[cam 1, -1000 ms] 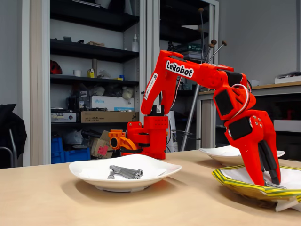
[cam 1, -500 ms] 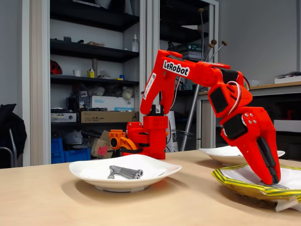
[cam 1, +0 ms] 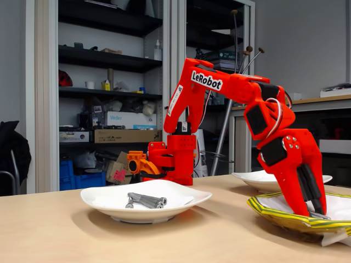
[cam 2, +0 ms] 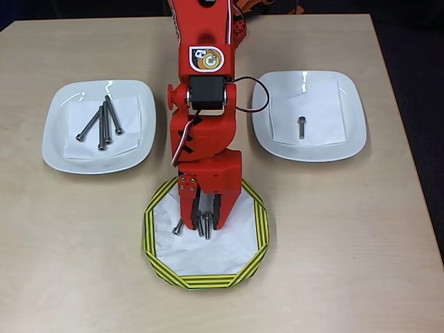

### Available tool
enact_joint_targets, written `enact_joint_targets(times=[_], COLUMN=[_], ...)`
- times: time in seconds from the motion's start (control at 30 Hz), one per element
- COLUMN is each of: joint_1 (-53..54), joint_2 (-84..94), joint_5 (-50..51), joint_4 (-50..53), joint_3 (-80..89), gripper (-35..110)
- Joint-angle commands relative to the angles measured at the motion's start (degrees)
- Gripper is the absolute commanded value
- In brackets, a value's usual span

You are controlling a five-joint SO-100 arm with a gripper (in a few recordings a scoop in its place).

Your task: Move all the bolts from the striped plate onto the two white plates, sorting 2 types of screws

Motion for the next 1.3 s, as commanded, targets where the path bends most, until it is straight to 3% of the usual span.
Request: enact_joint_targets(times=[0.0,0.3,0.47,0.77,0.97,1.27], joint_1=[-1.23,-1.41,-2.20,-5.27,-4.04,-1.14], joint_2=[0.35,-0.88,-0.88,-5.98,-5.62,-6.06], joint_5=[1.23,1.67,2.20,5.45,6.33,-0.62], joint_4=[-1.14,-1.23,3.78,7.47,15.38,39.90], joint_3=[0.18,-0.53,-2.72,-4.39,-8.70,-31.55], gripper=[13,9,7,10,2,2])
